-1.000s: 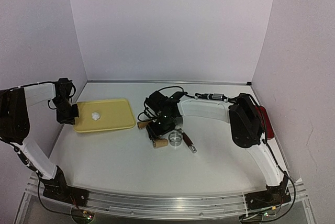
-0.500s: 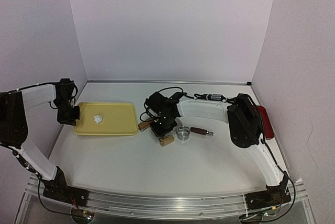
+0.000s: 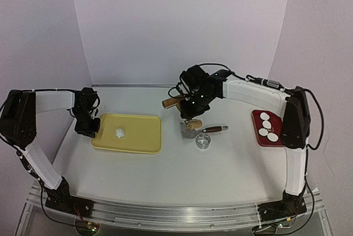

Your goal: Roll out the dumpling wrappers from the dough

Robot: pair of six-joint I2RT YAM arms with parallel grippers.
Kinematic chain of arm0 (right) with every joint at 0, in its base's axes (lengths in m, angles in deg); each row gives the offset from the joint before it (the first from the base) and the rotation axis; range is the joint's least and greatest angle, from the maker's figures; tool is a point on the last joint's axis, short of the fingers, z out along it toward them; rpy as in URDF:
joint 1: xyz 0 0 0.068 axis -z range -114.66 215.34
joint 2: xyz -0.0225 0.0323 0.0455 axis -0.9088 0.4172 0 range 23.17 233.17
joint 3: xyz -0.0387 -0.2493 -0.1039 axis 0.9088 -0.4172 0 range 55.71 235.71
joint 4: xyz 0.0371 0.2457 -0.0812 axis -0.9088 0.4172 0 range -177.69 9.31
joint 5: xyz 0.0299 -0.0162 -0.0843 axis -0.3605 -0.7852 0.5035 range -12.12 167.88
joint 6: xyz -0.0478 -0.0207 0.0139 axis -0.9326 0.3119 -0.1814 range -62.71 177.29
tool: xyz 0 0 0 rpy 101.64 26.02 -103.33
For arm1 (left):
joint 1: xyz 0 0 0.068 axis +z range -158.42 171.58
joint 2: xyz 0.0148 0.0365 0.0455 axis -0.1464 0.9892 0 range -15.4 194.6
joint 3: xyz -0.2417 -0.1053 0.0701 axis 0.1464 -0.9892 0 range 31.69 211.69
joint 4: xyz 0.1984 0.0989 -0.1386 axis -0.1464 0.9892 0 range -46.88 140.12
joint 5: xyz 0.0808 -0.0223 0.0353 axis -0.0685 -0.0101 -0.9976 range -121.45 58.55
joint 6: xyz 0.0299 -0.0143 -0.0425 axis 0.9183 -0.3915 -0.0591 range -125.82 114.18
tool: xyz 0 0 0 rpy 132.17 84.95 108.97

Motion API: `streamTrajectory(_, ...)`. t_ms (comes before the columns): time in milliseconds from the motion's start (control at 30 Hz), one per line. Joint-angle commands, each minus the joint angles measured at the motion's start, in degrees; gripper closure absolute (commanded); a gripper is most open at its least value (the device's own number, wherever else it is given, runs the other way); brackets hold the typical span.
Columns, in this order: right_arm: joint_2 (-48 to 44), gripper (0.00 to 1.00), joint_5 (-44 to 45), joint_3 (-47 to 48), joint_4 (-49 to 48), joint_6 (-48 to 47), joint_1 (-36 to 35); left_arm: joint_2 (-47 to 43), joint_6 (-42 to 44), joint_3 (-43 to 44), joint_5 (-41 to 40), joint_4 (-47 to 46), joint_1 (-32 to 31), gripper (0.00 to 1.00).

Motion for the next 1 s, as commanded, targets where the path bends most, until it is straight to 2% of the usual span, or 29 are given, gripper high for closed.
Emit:
streamTrajectory(0,-7.3,1.0,0.9,-2.3,-1.5,2.0,-0.8,2.2,-2.1,1.3,0.6,-1.5,-6.6,1.0)
streamTrajectory(233,-12.4,1.0,2.7,-7.2,-1.4,2.0,-0.4,7.8,-9.5,1.0,1.1,-2.3,-16.8,1.0)
streamTrajectory(467,-16.3,1.0,3.1,-10.0,-1.0,0.4,-0.4,8.4,-16.3,0.2,3.3,-2.4,-21.6,0.98)
streamTrajectory(500,-16.8,1.0,2.8,-10.2,-0.6,-0.3,-0.4,8.0,-17.1,0.0,4.6,-2.5,-21.7,0.93)
streamTrajectory(533,-17.4,1.0,1.3,-10.0,0.5,-1.2,-0.5,7.2,-18.0,-0.1,7.0,-2.9,-21.8,0.84)
streamTrajectory(633,-19.1,1.0,1.4,-9.3,3.7,-3.5,-0.8,3.3,-19.7,0.4,9.4,-2.4,-21.8,0.43)
streamTrajectory(700,-20.2,1.0,1.0,-9.6,5.3,-4.4,-0.9,0.3,-20.1,2.7,8.5,-0.1,-21.8,0.22)
streamTrajectory(767,-21.0,1.0,0.0,-9.5,7.3,-4.7,-1.3,-1.8,-20.2,6.2,6.5,3.8,-21.8,0.13)
streamTrajectory(867,-21.6,1.0,-2.0,-8.5,9.8,-4.6,-2.6,-4.3,-20.2,13.5,6.2,8.2,-21.8,0.07)
streamTrajectory(967,-21.8,1.0,-4.5,-8.4,10.7,-3.9,-4.3,-5.6,-20.4,20.7,13.0,6.4,-21.8,0.03)
